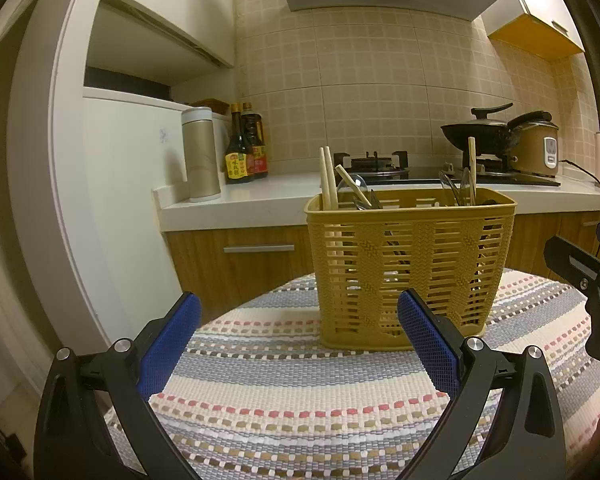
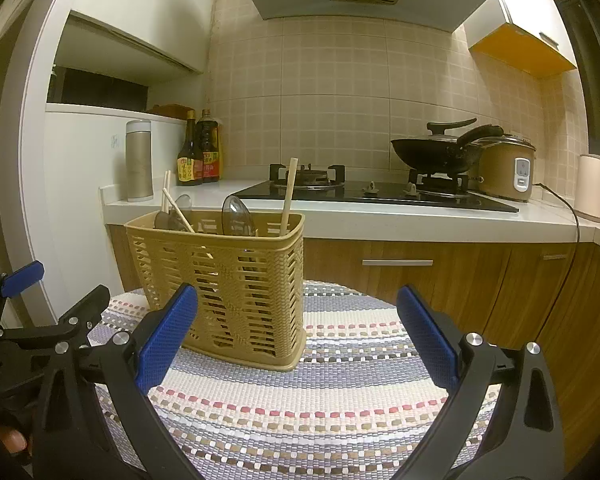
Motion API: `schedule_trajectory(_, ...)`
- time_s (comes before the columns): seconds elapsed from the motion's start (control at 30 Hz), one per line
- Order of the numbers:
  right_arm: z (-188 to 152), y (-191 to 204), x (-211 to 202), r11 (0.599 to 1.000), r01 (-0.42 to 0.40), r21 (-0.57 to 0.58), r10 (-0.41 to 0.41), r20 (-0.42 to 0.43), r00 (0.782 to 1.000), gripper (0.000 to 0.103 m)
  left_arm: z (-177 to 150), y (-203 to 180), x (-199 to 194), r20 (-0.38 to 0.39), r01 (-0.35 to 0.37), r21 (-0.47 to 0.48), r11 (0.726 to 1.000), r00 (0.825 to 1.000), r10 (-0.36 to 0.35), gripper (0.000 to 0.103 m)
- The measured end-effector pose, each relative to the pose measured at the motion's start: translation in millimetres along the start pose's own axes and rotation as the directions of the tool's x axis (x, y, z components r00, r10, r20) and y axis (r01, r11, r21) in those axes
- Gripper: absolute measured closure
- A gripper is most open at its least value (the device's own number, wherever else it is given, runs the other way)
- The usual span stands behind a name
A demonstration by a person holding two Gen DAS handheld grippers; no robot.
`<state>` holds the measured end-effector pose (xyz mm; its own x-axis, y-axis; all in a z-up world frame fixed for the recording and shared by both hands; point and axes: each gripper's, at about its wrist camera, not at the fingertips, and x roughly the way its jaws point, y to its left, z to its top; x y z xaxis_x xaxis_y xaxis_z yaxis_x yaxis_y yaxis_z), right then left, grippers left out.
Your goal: Organize utensils
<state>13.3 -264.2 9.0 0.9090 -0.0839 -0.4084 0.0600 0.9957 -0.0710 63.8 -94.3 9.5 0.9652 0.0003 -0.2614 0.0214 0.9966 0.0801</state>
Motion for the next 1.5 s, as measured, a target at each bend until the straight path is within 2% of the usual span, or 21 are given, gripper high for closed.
schedule_trajectory(1.17,-3.1,3.3,3.2,1.0,-0.012,-0.019,0.012,-0.012,1.0,0.008,0.7,3.3,1.7,-0.013,0.019,-0.019,1.0,1.0,-0.019,0.008)
schedule_trajectory(1.5,-3.0,3.0,3.2,1.0,-0.016,-0.016,0.016,-0.011,1.0,0.008,0.0,6.9,3.9,-0.018,-0.019,-0.031,0.999,1.0,0.018,0.008)
